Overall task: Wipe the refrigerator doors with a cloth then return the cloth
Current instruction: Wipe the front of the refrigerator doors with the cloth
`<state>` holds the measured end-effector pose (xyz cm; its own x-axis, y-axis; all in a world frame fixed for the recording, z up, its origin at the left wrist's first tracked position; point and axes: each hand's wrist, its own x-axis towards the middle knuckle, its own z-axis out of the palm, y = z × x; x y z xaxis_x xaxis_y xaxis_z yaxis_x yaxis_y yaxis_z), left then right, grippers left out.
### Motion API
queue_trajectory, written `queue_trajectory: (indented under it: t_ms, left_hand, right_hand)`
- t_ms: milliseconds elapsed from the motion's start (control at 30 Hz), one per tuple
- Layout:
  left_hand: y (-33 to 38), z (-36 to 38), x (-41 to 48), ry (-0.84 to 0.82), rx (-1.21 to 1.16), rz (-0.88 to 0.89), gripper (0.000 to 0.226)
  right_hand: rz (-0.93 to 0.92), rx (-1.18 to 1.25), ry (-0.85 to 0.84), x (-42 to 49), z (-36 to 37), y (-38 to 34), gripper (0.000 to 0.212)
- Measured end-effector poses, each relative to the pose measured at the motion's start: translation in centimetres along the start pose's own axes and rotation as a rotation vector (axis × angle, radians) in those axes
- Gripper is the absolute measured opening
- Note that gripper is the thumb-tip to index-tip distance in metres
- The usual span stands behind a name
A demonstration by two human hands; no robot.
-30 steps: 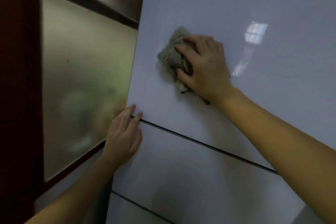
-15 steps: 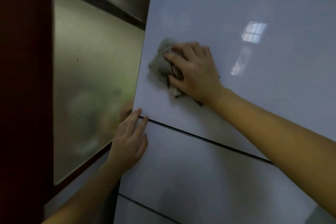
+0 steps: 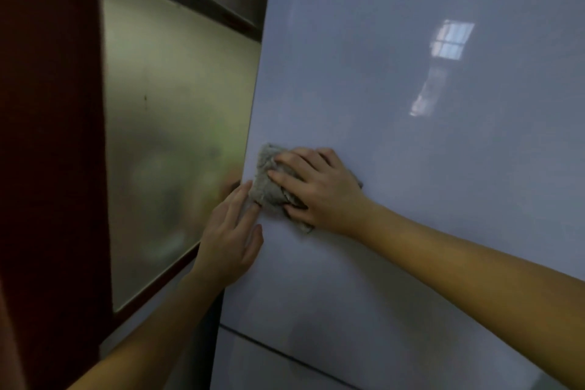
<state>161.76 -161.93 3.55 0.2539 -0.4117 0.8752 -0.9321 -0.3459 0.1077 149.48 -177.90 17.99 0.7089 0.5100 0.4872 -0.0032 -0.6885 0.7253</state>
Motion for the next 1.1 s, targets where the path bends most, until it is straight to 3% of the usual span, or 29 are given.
queue_trajectory:
  t_ms: [233, 367, 467, 667, 800, 900, 1000, 1100]
  left_hand:
    - [1.8, -0.8, 1.8, 0.029, -0.018, -0.017, 0.047]
    - [4.1, -1.9, 4.1, -0.004, -0.016, -0.018, 0.049]
    - [5.8, -3.0, 4.8, -0.112, -0.009, -0.113, 0.053]
    - [8.1, -6.9, 4.5, -0.424, 0.036, -0.266, 0.055]
    - [9.6, -10.6, 2.9, -0.673, -0.027, -0.427, 0.062]
    - [11.2, -13.0, 0.3, -0.857, -0.091, -0.544, 0.051]
    - [13.0, -14.5, -3.3, -0.938, -0.051, -0.593, 0.043]
    - [15.0, -15.4, -7.8, -1.184, -0.058, -0.683, 0.027]
  right_hand:
    - [-0.067, 0.015, -0.084, -7.7, -2.1, 2.0, 0.059]
    - [0.007, 0.092, 0.026, -9.8, -4.3, 4.3, 0.035]
    - [0.132, 0.184, 0.046, -10.1, -6.0, 5.6, 0.032]
    - [0.616, 0.502, 0.031, -11.1, -10.6, 3.4, 0.040]
    - [0.978, 0.756, -0.073, -14.1, -14.2, -1.1, 0.044]
    - [1.232, 0.925, -0.182, -18.1, -16.6, -5.8, 0.042]
    - [1.556, 1.025, -0.280, -22.8, -19.0, -11.5, 0.039]
    - [1.873, 1.096, -0.417, -27.3, -21.4, -17.4, 0.036]
